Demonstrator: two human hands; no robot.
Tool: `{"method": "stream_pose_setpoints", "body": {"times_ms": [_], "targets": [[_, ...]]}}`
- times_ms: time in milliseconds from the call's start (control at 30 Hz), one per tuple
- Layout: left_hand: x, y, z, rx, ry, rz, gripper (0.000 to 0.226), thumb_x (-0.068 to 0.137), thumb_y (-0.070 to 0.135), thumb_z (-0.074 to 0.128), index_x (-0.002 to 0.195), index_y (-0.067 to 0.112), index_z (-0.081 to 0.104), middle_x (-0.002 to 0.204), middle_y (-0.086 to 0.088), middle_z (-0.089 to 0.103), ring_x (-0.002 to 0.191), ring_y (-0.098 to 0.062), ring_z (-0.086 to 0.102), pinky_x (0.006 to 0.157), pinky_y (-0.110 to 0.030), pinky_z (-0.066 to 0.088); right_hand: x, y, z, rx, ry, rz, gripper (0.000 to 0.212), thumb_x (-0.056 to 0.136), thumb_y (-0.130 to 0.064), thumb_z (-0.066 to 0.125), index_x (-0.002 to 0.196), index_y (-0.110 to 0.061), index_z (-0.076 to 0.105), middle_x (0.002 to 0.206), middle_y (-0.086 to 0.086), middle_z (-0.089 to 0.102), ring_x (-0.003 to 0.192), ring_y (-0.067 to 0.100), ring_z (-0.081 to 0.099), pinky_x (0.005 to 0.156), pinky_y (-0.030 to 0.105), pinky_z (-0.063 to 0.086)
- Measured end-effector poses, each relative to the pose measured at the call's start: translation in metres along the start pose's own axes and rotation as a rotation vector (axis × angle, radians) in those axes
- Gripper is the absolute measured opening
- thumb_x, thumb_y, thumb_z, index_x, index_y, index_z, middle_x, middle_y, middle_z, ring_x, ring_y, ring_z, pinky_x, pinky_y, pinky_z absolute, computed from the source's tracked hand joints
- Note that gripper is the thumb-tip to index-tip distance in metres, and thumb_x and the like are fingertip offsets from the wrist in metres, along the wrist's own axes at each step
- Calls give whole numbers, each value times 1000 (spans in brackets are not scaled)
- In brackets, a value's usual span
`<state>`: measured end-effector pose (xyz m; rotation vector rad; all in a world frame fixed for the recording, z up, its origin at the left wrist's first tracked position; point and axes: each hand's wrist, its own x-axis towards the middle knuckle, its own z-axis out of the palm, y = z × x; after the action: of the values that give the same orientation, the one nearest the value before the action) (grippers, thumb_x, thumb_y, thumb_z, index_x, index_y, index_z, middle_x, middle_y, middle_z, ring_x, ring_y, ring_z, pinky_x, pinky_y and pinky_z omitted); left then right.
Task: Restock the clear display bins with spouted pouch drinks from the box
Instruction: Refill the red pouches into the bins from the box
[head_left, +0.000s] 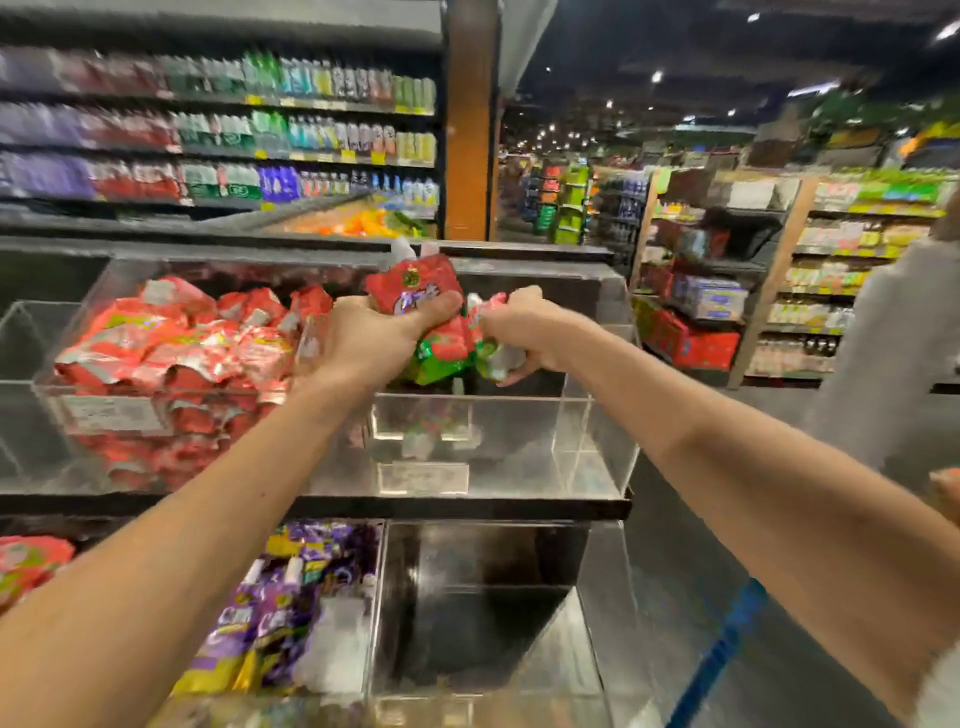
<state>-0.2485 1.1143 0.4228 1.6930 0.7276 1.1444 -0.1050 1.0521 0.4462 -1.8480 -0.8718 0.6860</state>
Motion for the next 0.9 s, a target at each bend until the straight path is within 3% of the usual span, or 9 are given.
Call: {"method": "stream_pose_setpoints", "body": {"times_ms": [67,133,200,300,533,633,733,833,900], "targets": [[7,-1,0,91,-13,36,25,74,38,85,71,17,71,58,16,65,43,12,55,43,-6,38,13,4,15,-221,166,16,42,103,-12,47,144,-16,38,146,15,47,127,34,54,100,46,47],[14,-5,0,173,-32,77,30,71,43,87,70,16,74,60,14,68,50,11,60,53,-12,50,25,15,25,-684,129,-77,47,104,-9,41,150,-5,34,153,15,40,137,36,44,106,47,37],[25,-16,1,236,-60,97,44,57,64,84,73,23,77,68,10,74,68,-3,72,70,-32,60,46,28,22,-563,101,68,49,100,-9,49,147,-1,37,149,17,44,134,36,46,93,36,46],[35,-28,7,424,-129,196,55,50,83,69,69,32,74,69,11,72,71,-14,71,68,-38,58,53,39,15,-480,74,170,49,87,-6,67,133,-1,53,134,20,57,122,36,58,61,28,47],[43,-48,14,603,-186,378,58,66,80,63,61,23,49,72,-3,62,69,-24,58,60,-39,45,76,41,11,-576,-153,490,37,95,0,60,131,6,52,118,23,64,117,39,61,98,45,52],[42,-52,14,567,-138,379,63,67,82,62,65,20,53,70,-3,61,67,-27,60,58,-42,48,101,54,7,-562,-258,602,30,98,5,50,126,13,50,100,29,67,111,44,63,100,51,49],[41,-54,18,608,-120,366,62,67,81,64,68,20,56,72,-3,63,69,-27,61,60,-42,51,95,55,11,-537,-241,514,40,97,5,50,136,8,48,130,25,57,122,42,58,106,46,46],[39,-52,21,633,-99,335,60,66,76,70,76,17,64,76,-2,66,73,-23,62,63,-37,50,84,57,11,-561,-58,318,36,95,1,55,130,6,55,136,23,56,129,39,52,107,46,42],[38,-54,22,650,-81,347,57,67,74,72,77,18,64,78,-1,66,73,-22,62,62,-33,45,84,59,10,-653,-84,294,35,95,-3,55,130,3,56,136,23,55,129,39,51,103,46,44]]}}
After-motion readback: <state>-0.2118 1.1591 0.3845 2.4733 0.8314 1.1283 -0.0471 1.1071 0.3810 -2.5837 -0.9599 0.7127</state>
